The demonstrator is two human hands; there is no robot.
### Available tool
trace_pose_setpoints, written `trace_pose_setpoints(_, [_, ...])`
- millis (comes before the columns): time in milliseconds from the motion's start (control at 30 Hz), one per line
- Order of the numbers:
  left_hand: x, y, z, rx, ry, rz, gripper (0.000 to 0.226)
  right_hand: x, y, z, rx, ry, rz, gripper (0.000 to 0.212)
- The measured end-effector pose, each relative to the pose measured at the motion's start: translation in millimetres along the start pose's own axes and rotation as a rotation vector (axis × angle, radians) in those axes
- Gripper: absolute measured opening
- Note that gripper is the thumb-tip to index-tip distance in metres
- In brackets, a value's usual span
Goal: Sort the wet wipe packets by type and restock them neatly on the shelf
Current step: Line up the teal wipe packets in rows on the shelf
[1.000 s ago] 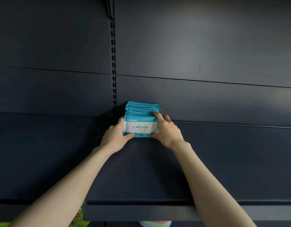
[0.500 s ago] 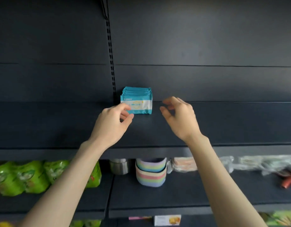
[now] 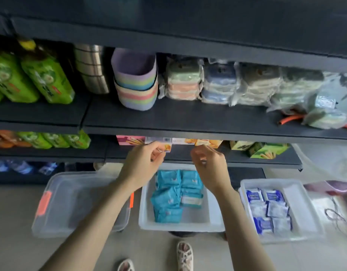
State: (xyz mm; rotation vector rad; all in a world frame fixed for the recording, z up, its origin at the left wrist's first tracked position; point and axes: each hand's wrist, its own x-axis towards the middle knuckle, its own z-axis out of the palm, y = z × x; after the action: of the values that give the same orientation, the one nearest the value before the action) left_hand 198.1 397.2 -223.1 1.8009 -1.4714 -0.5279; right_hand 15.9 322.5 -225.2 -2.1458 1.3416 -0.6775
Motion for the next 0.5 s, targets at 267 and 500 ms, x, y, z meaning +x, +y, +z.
trace_pose_setpoints(267, [-36.3,-42.7,183.7,-0.095,-0.052,-0.457,0.008,-35.1,168.5,41.3,0.03,-0.338,0.285,0.014])
trace_pose_setpoints(500, [-65.3,-104.3,315.5,-0.14,-0.161,-0.754,0.005,-61.8,289.6,112.6,0.075,-0.486,0.55,0.014])
